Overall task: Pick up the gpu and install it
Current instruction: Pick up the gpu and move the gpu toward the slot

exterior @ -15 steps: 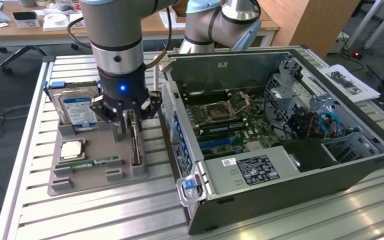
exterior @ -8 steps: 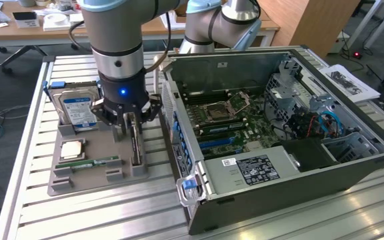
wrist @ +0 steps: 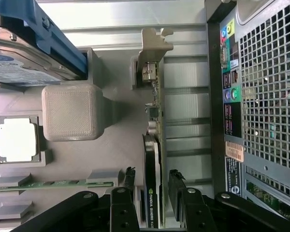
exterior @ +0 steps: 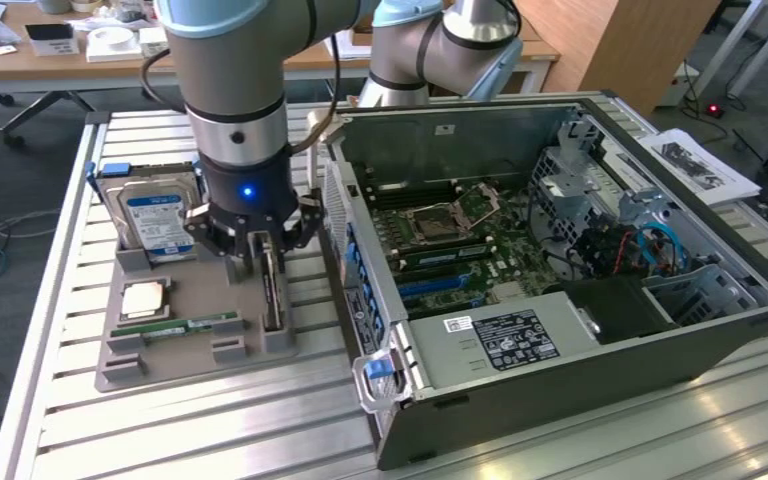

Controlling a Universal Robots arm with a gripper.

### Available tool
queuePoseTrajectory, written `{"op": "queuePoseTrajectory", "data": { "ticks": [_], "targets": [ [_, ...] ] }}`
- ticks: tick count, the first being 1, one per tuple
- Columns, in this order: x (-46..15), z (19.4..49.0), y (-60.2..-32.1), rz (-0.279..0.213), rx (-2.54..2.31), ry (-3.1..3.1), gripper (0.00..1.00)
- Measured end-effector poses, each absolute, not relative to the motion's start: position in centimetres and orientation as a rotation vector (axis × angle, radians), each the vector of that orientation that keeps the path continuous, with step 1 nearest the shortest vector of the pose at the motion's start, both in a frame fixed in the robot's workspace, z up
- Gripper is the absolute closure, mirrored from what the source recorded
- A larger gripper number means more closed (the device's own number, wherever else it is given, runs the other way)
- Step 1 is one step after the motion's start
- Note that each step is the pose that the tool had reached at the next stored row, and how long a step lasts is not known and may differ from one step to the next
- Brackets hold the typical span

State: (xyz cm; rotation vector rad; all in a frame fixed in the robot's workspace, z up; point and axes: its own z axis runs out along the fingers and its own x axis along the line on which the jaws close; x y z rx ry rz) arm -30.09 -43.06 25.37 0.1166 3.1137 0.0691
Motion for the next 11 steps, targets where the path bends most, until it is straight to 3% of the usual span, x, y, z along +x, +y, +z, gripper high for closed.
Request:
{"op": "queuePoseTrajectory", "data": {
  "ticks": [11],
  "targets": [
    [-29.92, 24.47, -43.05, 0.069, 0.117, 3.114, 0.58]
  ]
}}
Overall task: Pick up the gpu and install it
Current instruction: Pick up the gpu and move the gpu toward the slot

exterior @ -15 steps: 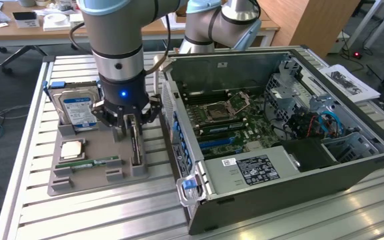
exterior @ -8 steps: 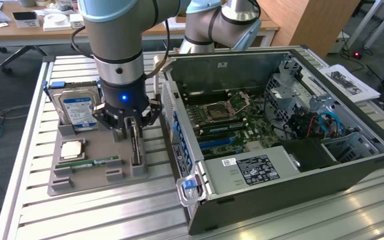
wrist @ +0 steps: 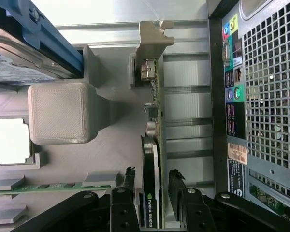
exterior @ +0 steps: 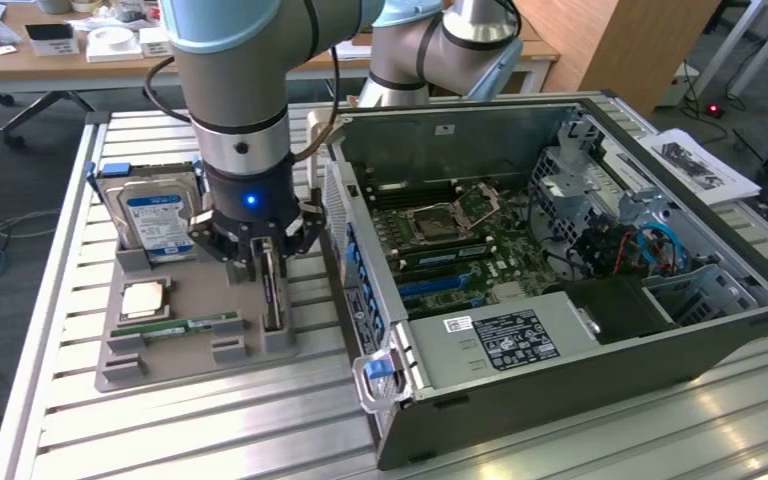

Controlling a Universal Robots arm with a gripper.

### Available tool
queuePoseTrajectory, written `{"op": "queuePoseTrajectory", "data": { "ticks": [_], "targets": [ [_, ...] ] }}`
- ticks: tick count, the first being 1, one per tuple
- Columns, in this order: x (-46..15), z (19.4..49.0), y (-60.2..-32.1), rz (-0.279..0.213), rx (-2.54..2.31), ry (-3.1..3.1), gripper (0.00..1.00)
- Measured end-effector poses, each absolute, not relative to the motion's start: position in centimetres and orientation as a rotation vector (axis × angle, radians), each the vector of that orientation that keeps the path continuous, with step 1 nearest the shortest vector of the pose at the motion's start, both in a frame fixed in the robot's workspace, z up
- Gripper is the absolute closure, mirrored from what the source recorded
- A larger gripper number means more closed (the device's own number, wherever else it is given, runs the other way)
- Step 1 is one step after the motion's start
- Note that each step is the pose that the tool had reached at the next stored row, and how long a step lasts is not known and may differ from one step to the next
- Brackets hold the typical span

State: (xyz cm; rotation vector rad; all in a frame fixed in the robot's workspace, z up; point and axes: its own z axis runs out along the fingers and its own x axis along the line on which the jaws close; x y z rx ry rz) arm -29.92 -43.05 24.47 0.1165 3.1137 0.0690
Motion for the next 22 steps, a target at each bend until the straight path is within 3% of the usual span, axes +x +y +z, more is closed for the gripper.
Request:
{"op": "queuePoseTrajectory", "data": {
  "ticks": [22],
  "targets": [
    [-29.9, 22.8, -42.6, 0.069, 0.117, 3.114, 0.58]
  ]
}}
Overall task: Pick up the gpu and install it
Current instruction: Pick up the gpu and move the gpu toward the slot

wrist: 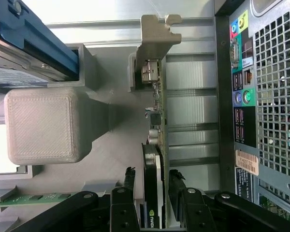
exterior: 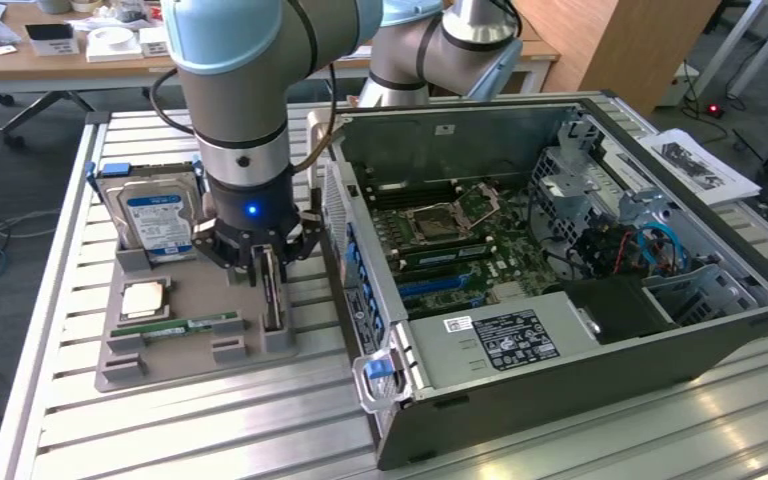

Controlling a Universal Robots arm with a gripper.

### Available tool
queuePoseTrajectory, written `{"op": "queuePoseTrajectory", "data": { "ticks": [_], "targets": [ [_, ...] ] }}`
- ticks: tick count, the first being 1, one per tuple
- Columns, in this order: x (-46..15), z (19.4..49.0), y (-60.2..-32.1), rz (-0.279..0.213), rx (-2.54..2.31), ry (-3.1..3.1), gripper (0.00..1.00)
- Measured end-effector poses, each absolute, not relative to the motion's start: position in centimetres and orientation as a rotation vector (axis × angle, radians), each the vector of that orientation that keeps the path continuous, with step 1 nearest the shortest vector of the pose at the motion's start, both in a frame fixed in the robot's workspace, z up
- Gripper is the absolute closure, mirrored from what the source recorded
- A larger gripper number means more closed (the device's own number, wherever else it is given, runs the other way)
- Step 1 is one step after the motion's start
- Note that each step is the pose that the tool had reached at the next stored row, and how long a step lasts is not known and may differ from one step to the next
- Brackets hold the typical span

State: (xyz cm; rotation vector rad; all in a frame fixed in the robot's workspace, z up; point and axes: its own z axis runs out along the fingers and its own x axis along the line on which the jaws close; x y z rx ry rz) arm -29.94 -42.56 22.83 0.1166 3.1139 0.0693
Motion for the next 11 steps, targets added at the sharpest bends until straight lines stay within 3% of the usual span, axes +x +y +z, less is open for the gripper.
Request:
{"op": "queuePoseTrajectory", "data": {
  "ticks": [11],
  "targets": [
    [-30.03, 22.72, -42.55, 0.070, 0.117, 3.114, 0.58]
  ]
}}
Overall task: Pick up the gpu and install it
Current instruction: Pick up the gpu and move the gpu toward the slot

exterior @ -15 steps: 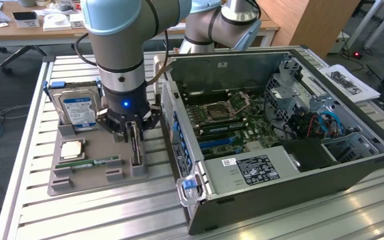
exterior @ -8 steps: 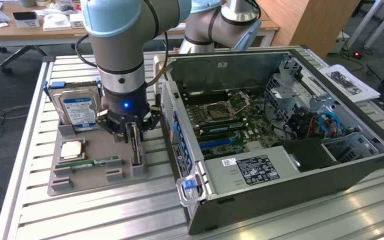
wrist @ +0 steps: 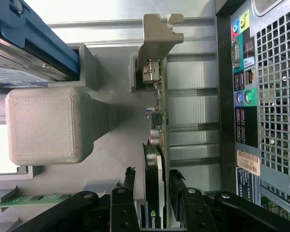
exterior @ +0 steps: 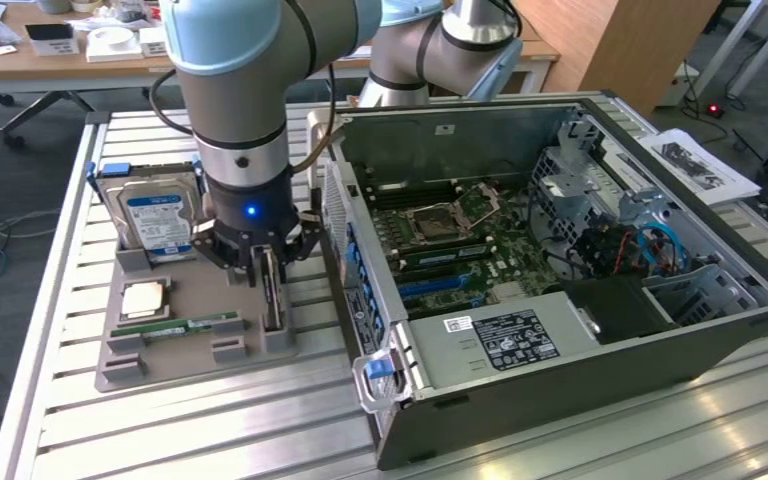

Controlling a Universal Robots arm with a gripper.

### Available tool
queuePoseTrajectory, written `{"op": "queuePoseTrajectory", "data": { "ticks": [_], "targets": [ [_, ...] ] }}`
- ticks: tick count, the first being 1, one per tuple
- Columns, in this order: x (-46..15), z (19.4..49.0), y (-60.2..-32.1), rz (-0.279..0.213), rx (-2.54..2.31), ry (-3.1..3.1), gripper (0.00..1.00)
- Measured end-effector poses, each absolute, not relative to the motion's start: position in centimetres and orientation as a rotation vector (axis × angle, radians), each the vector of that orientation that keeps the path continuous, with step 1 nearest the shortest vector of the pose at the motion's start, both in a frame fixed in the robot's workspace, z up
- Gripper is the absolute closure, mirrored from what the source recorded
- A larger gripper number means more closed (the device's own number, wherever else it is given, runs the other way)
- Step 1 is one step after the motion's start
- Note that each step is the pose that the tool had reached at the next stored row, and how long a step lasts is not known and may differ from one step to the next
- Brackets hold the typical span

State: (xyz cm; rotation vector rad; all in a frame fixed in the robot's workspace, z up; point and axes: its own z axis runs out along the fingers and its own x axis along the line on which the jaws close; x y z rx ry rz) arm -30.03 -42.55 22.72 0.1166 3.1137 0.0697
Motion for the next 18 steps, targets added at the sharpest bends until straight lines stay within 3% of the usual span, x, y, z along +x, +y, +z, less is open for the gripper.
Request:
{"op": "queuePoseTrajectory", "data": {
  "ticks": [18],
  "targets": [
    [-30.01, 22.94, -42.55, 0.070, 0.117, 3.114, 0.58]
  ]
}}
